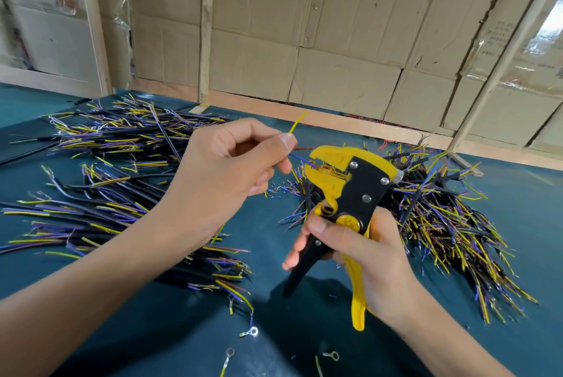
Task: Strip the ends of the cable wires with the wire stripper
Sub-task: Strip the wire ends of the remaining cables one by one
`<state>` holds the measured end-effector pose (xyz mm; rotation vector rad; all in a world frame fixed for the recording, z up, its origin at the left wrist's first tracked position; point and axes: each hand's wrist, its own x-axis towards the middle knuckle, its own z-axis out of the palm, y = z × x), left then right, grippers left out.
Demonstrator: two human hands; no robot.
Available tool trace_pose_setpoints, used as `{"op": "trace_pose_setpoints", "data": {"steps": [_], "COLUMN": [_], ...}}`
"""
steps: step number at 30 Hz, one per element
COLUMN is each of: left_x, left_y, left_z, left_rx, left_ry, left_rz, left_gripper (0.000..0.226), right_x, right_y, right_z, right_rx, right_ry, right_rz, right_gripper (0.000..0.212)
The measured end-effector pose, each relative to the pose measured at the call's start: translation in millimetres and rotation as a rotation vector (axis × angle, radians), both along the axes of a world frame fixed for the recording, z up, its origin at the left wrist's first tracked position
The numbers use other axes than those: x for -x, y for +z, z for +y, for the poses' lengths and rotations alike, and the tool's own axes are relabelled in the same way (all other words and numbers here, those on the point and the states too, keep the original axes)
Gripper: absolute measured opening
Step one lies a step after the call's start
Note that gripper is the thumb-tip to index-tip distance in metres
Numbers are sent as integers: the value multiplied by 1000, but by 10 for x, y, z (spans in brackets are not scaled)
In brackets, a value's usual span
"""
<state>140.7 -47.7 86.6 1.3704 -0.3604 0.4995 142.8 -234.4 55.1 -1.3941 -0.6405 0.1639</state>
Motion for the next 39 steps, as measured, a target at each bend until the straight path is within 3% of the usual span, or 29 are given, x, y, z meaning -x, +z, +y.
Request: {"op": "trace_pose_setpoints", "data": {"steps": [11, 16, 20, 23, 26, 30, 32, 34, 36, 39], "left_x": [21, 36, 31, -127, -400, -757, -855, -871, -803, -598], "left_y": [-43, -42, -28, -17, 19, 142, 174, 120, 57, 58], "left_z": [-67, -52, -45, 61, 85, -197, -355, -387, -246, 213], "left_rx": [-76, -165, -254, -497, -864, -1125, -1393, -1591, -1640, -1632], "left_ry": [65, 112, 184, 323, 456, 179, 124, 120, 167, -61], "left_rz": [-54, -54, -75, -115, -220, -444, -467, -364, -122, 326], "left_gripper": [13, 12, 9, 7, 19, 31, 43, 53, 62, 46], "right_x": [-16, 10, -32, -98, -147, -178, -185, -175, -163, -169], "right_y": [18, 31, 19, 70, 128, 192, 177, 156, 132, 106], "right_z": [8, -6, 5, 1, -105, -212, -210, -181, -157, -139], "right_rx": [-9, 25, -142, -364, -393, -428, -377, -347, -324, -305], "right_ry": [-60, -178, -35, -68, -285, -414, -466, -486, -497, -500], "right_rz": [74, 128, 229, 179, 12, -85, -117, -117, -100, -75], "right_gripper": [14, 31, 23, 12, 16, 19, 24, 27, 24, 18]}}
